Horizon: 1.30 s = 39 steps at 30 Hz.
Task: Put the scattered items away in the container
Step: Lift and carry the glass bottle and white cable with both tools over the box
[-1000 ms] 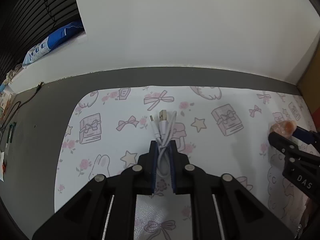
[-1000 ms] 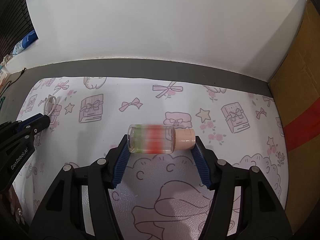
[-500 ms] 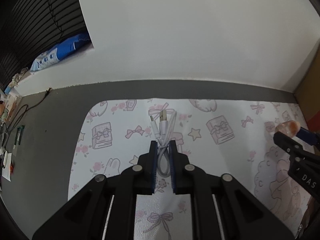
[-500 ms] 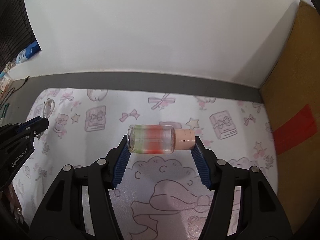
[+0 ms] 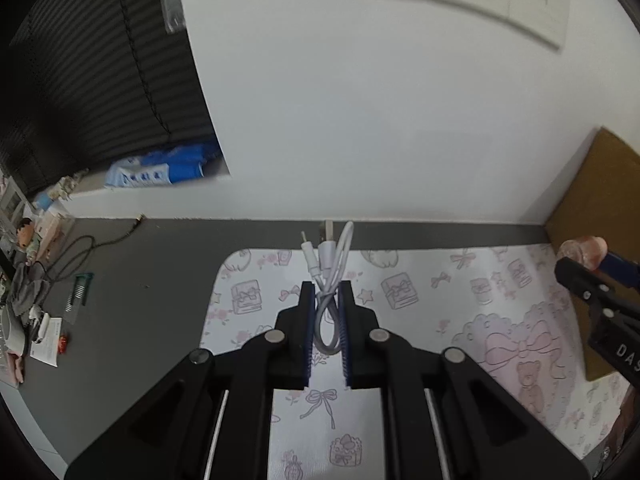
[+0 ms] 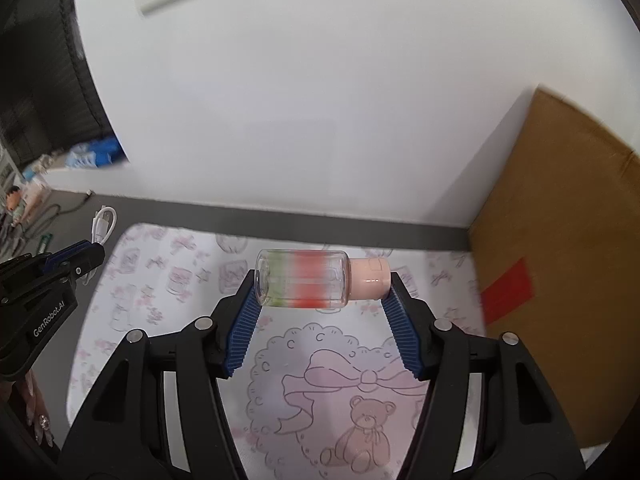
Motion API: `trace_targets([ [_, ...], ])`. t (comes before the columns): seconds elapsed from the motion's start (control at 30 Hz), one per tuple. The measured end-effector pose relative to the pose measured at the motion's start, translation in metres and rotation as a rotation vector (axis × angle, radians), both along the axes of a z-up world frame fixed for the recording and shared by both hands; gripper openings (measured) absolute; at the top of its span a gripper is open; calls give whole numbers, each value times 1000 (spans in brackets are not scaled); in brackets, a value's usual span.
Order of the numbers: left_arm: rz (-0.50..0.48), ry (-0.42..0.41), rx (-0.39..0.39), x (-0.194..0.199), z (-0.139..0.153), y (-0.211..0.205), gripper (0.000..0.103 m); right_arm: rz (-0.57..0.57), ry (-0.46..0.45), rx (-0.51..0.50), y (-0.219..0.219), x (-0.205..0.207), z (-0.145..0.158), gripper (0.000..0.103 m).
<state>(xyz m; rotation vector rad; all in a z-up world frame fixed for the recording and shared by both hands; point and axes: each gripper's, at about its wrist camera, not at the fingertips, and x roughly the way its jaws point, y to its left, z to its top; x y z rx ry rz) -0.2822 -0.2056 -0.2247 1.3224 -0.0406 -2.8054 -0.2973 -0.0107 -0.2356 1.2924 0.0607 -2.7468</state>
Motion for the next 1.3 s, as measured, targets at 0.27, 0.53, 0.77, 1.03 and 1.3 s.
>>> trace_targets([
  [0.27, 13, 115, -7, 44, 81, 2, 11, 11, 110, -5, 1, 45, 77, 62],
  [0.53, -2, 225, -12, 93, 144, 10, 11, 13, 210, -5, -1, 92, 144, 62],
  [0.77, -30, 306, 3, 132, 185, 20, 11, -4, 286, 8, 0, 140, 195, 62],
  [1.03, -60, 354, 18, 157, 208, 37, 11, -37, 355, 30, 19, 182, 224, 62],
  [1.3, -29, 372, -9, 167, 220, 77, 11, -12, 391, 16, 52, 199, 233, 63],
])
